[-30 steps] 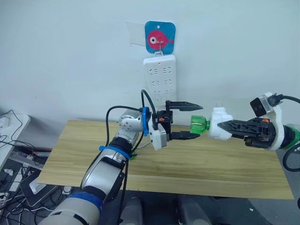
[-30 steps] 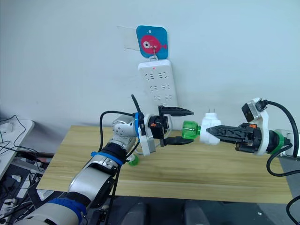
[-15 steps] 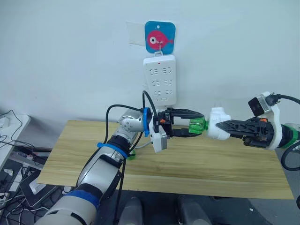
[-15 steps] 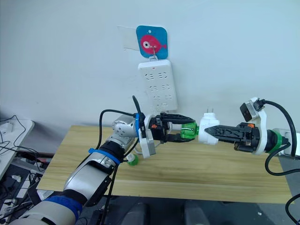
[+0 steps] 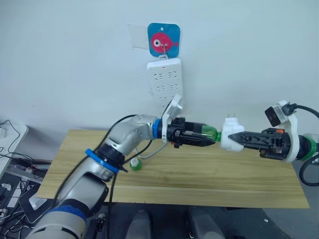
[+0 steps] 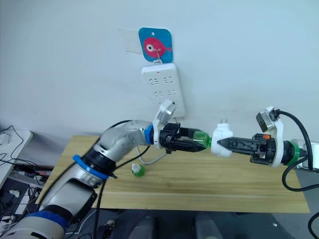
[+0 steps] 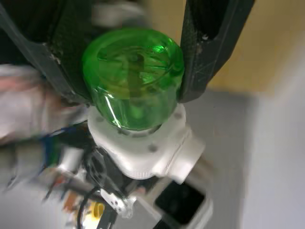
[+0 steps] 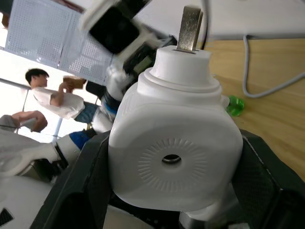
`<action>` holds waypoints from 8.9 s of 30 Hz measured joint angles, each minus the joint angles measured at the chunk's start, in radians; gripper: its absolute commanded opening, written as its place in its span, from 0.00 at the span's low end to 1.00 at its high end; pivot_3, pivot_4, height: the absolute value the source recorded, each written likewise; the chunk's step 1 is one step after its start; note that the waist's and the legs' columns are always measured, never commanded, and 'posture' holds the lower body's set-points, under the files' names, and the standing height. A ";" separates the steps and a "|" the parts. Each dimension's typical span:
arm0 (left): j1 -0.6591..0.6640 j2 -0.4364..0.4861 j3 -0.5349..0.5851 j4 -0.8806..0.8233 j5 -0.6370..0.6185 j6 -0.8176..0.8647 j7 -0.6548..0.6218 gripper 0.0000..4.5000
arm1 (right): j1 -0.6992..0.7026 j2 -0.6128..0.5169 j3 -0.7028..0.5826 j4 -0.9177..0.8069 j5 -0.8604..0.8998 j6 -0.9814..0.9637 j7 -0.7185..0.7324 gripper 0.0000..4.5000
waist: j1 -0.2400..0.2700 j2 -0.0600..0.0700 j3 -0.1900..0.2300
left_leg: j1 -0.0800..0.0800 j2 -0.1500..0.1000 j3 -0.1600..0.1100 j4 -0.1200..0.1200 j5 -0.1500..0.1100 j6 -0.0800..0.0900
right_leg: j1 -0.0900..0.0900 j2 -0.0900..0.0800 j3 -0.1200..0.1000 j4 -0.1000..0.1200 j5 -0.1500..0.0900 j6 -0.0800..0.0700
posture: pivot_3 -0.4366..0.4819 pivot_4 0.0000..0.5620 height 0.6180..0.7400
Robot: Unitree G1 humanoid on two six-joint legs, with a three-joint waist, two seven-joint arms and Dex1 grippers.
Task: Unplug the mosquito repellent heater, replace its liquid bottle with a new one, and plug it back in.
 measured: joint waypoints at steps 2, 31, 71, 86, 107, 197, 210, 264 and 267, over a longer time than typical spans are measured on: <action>-0.015 -0.037 0.063 0.086 -0.084 0.213 0.061 0.50 | 0.006 -0.001 0.000 -0.013 0.000 -0.010 -0.003 0.68 | -0.004 0.000 0.000 | 0.000 0.000 0.000 0.000 0.000 0.000 | 0.000 0.000 0.000 0.000 0.000 0.000 | 0.40 0.29 1.00; 0.099 -0.037 0.305 0.055 0.148 0.424 0.037 0.50 | -0.013 -0.071 0.241 0.161 -0.850 -0.182 -0.060 0.68 | -0.004 0.003 0.004 | 0.004 0.000 0.010 -0.001 0.000 0.000 | -0.001 0.000 0.008 0.000 0.000 -0.001 | 0.43 0.35 1.00; 0.212 -0.018 0.311 -0.078 0.214 0.416 -0.001 0.50 | -0.288 0.185 0.356 0.655 -1.642 -0.112 0.390 0.99 | 0.031 0.002 0.031 | 0.005 -0.002 0.010 -0.002 0.000 -0.001 | -0.001 -0.003 0.007 0.002 0.002 -0.005 | 0.49 0.37 1.00; 0.250 -0.114 0.283 -0.199 0.354 -0.005 -0.060 0.50 | -0.065 0.512 -0.510 -0.363 -1.384 0.298 0.273 0.99 | 0.034 0.002 0.030 | 0.003 -0.001 0.008 -0.003 0.003 -0.007 | 0.000 -0.003 0.005 0.000 0.002 -0.005 | 0.40 0.32 1.00; 0.272 -0.305 0.281 -0.190 0.595 -0.543 0.066 0.50 | 0.184 1.180 -0.410 -0.746 -0.316 -0.206 -0.804 0.99 | -0.012 0.006 0.028 | 0.001 -0.002 0.009 -0.005 0.002 -0.005 | -0.003 -0.004 0.007 0.001 0.002 -0.005 | 0.36 0.32 1.00; 0.282 -0.156 0.029 -0.086 0.944 -0.804 -0.047 1.00 | 0.189 0.789 0.190 0.451 -1.849 -1.403 -0.348 0.35 | 0.024 0.006 0.028 | 0.005 -0.002 0.009 -0.003 0.002 -0.005 | -0.001 -0.004 0.007 0.004 0.002 -0.005 | 0.48 0.27 1.00; 0.272 -0.161 0.105 -0.080 0.901 -0.788 -0.022 1.00 | 0.348 0.787 0.166 0.247 -1.851 -1.344 -0.300 0.98 | 0.031 0.007 0.027 | 0.006 -0.002 0.010 -0.003 0.003 -0.005 | -0.001 -0.004 0.007 0.006 0.002 -0.005 | 0.49 0.26 1.00; 0.894 0.102 0.590 0.191 0.927 -1.210 0.166 1.00 | 0.582 0.450 0.107 -0.400 -1.578 -1.020 0.352 0.98 | 0.047 -0.003 0.015 | 0.011 0.000 0.010 -0.007 0.002 -0.005 | 0.002 -0.004 0.006 0.006 -0.002 -0.009 | 0.46 0.38 1.00; 0.870 0.080 0.559 0.241 0.926 -1.213 0.150 1.00 | 0.492 0.383 0.191 -0.423 -1.579 -0.981 0.416 0.98 | 0.045 -0.003 0.015 | 0.011 0.000 0.010 -0.006 0.002 -0.005 | 0.002 -0.004 0.006 0.006 -0.002 -0.009 | 0.44 0.40 1.00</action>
